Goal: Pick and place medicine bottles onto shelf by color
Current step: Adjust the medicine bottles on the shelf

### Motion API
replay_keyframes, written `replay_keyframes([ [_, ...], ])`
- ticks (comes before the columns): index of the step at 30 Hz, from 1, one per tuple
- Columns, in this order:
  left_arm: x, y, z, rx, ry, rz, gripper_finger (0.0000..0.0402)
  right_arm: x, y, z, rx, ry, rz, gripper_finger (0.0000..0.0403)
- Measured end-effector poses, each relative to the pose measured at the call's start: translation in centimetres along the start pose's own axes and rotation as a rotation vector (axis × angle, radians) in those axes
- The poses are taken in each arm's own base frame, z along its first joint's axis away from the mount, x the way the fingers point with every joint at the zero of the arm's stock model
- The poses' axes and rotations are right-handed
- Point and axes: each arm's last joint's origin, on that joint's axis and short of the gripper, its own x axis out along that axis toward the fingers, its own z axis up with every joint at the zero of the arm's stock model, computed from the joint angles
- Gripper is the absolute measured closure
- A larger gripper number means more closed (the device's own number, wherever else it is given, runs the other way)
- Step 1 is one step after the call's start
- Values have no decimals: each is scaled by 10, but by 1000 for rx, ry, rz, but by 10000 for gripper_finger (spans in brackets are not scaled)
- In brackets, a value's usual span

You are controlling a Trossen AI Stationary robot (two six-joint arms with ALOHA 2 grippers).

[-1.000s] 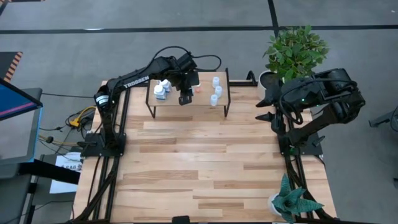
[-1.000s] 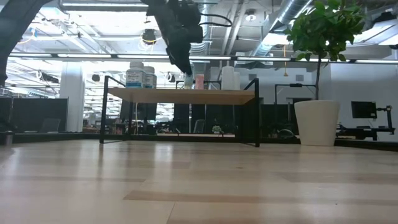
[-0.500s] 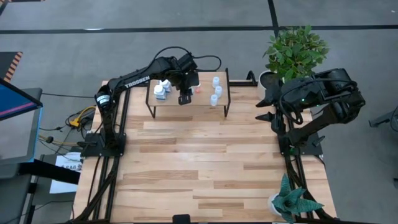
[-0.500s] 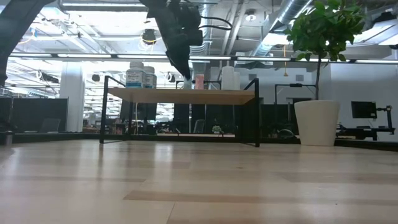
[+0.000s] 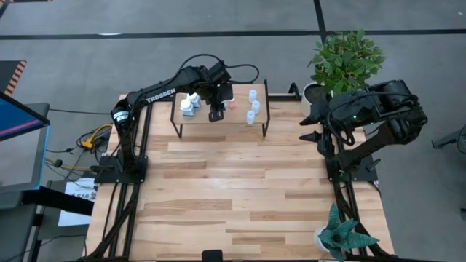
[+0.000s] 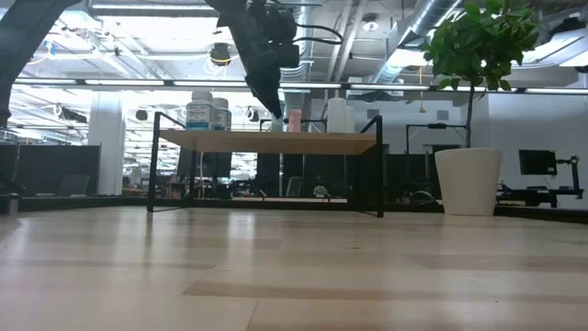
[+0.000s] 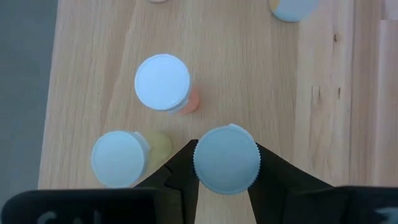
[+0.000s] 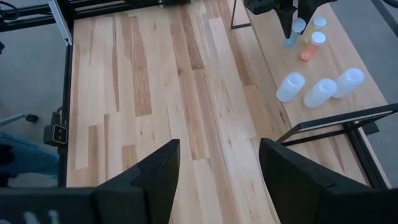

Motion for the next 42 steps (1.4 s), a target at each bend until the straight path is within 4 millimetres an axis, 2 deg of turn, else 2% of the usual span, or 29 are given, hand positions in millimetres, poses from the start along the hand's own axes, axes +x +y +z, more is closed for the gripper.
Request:
replay_keyframes([
  [4,0,0,0,-14,0,0,297,0,0,0,0,0,0,163],
  [13,0,0,0,-27,15,34,230,0,0,0,0,0,0,163],
  [23,0,-1,-1,-54,23,10,210,0,0,0,0,0,0,163],
  [30,0,-2,-4,-86,64,23,178,0,0,0,0,0,0,163],
  [36,-11,-1,-5,-85,113,78,164,0,0,0,0,0,0,163],
  [42,-32,-6,-9,-123,200,59,163,0,0,0,0,1,0,163],
])
